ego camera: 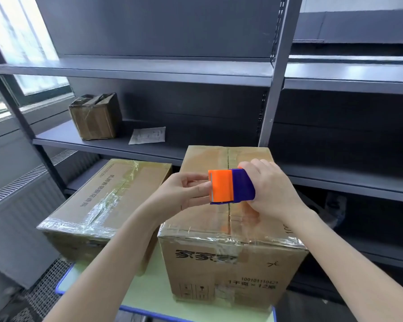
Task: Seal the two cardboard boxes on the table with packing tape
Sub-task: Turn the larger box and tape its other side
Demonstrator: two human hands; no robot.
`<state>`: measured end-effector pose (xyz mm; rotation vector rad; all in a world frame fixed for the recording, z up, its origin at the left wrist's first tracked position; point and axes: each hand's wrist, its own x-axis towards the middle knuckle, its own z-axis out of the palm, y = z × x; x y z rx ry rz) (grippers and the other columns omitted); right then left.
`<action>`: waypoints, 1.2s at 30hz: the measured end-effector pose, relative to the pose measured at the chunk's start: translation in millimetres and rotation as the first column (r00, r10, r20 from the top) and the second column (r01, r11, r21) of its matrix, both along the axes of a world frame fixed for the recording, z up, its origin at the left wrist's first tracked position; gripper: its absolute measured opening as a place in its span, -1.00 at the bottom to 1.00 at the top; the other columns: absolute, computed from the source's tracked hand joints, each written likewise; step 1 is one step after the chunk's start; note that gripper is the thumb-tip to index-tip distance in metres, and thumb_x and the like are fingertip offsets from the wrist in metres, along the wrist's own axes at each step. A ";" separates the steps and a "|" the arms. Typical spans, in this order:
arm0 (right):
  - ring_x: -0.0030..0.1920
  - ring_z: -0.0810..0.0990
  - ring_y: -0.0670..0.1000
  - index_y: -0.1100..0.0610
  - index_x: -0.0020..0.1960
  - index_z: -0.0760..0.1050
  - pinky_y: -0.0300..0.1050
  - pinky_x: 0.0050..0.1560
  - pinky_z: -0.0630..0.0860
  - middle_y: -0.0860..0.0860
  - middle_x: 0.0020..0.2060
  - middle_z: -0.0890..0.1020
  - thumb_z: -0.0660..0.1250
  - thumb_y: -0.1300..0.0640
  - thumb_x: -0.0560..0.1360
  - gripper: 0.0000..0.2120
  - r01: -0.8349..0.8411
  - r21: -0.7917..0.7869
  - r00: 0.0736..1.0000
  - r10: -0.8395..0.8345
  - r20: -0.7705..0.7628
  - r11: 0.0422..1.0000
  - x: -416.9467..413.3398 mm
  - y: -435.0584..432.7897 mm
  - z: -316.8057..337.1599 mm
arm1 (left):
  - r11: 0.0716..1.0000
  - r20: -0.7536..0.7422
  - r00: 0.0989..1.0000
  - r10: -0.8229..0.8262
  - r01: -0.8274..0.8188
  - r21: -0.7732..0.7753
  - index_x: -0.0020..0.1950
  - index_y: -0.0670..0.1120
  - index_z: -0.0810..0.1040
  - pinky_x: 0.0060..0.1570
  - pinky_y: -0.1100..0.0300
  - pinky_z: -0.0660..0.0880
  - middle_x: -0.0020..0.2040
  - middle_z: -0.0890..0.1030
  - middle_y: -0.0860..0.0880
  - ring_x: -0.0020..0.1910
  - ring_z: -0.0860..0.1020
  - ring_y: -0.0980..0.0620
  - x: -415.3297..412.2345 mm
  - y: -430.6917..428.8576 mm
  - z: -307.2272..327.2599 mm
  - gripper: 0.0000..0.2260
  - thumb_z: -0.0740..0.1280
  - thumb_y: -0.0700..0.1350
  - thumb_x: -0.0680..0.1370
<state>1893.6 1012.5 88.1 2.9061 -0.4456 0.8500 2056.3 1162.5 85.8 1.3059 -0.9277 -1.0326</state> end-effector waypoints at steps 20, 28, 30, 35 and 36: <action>-0.09 0.45 0.01 0.13 0.14 0.39 -0.19 -0.14 0.39 0.01 -0.07 0.52 0.48 0.03 0.32 -0.53 0.000 0.120 0.989 0.018 -0.148 0.993 -16.2 16.3 10.5 | 0.986 -0.205 0.967 0.155 -0.139 0.090 -0.07 -0.23 0.56 -0.23 0.16 0.58 -0.19 0.67 -0.17 -0.18 0.66 -0.09 -8.9 5.3 -4.4 -0.89 0.32 -0.19 0.53; 0.02 0.48 0.03 0.04 0.34 0.21 -0.19 -0.07 0.37 -0.01 0.09 0.49 0.49 -0.09 0.32 -0.28 0.006 0.158 0.980 0.025 -0.195 0.987 -14.5 24.2 17.3 | 0.977 -0.216 0.954 0.207 -0.190 0.094 -0.18 -0.15 0.49 -0.28 0.26 0.58 -0.28 0.62 -0.10 -0.29 0.58 0.04 -14.7 7.6 -14.6 -0.82 0.41 -0.07 0.39; 0.05 0.44 0.04 0.07 0.34 0.23 -0.14 0.02 0.38 0.02 0.11 0.44 0.48 -0.11 0.33 -0.29 0.042 0.096 0.977 -0.020 -0.211 0.995 -11.3 27.4 16.5 | 0.967 -0.221 0.941 0.255 -0.246 0.066 -0.19 -0.16 0.48 -0.28 0.29 0.55 -0.30 0.59 -0.08 -0.33 0.55 0.08 -17.4 4.8 -15.7 -0.88 0.36 -0.15 0.50; 0.16 0.36 0.07 0.19 0.48 0.11 -0.11 0.14 0.34 0.10 0.23 0.39 0.45 0.03 0.40 -0.20 0.137 -0.067 0.965 -0.149 -0.216 0.988 -3.3 35.2 7.2 | 0.923 -0.184 0.906 0.382 -0.366 0.117 -0.09 -0.22 0.55 -0.38 0.36 0.51 -0.33 0.58 -0.08 -0.42 0.51 0.15 -16.8 2.9 -15.7 -0.90 0.31 -0.20 0.56; 0.14 0.38 0.09 0.22 0.50 0.08 -0.09 0.12 0.36 0.12 0.21 0.40 0.45 0.07 0.41 -0.19 0.150 -0.076 0.963 -0.163 -0.216 0.986 -1.8 35.6 6.0 | 0.916 -0.179 0.899 0.399 -0.379 0.136 -0.06 -0.23 0.55 -0.40 0.36 0.50 -0.34 0.59 -0.08 -0.45 0.51 0.16 -16.4 3.0 -15.4 -0.90 0.31 -0.20 0.56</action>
